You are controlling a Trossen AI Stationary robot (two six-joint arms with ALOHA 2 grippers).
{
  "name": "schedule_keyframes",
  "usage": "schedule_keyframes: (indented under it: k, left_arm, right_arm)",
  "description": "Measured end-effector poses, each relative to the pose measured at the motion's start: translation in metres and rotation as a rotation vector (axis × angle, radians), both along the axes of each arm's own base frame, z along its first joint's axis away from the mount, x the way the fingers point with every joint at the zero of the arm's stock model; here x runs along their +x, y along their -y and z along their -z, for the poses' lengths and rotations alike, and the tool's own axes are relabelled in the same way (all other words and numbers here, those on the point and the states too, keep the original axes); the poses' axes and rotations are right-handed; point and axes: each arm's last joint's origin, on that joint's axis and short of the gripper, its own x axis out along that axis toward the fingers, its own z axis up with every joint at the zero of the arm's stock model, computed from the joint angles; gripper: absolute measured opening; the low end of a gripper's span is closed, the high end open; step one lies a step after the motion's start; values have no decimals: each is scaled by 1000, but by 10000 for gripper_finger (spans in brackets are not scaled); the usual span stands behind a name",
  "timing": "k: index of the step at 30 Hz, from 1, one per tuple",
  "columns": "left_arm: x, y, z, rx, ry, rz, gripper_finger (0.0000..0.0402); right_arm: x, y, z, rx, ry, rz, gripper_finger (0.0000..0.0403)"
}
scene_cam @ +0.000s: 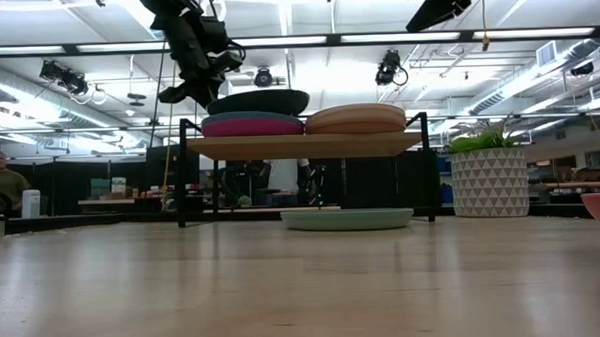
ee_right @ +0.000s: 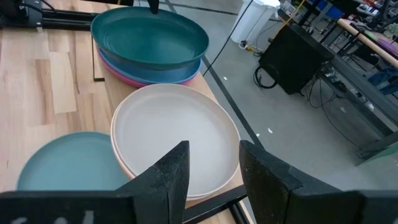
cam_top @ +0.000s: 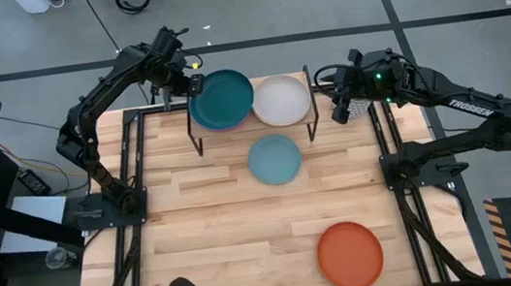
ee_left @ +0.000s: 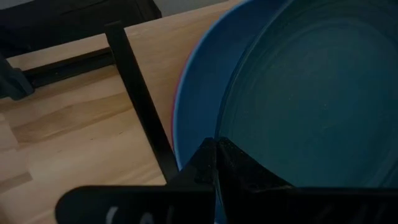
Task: Place and stack plates onto a shelf
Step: Stack the dark blue plate on top of the blue plate on the shelf, then stack the light blue plate on top of the gray plate on the shelf
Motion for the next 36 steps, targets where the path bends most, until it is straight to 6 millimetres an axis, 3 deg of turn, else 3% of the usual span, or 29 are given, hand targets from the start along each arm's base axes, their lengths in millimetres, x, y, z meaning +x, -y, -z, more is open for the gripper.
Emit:
schedule_keyframes:
  k: [11, 25, 36]
  left_arm:
    - [1, 1, 0, 0, -2, 2, 19]
    - [3, -1, -2, 26, 18, 4, 104]
    - [4, 0, -17, 178, 77, 110, 107]
  right_arm:
    - [0, 0, 0, 0, 1, -8, 146]
    - [0, 0, 0, 0, 3, -9, 146]
    - [1, 0, 0, 9, 6, -23, 146]
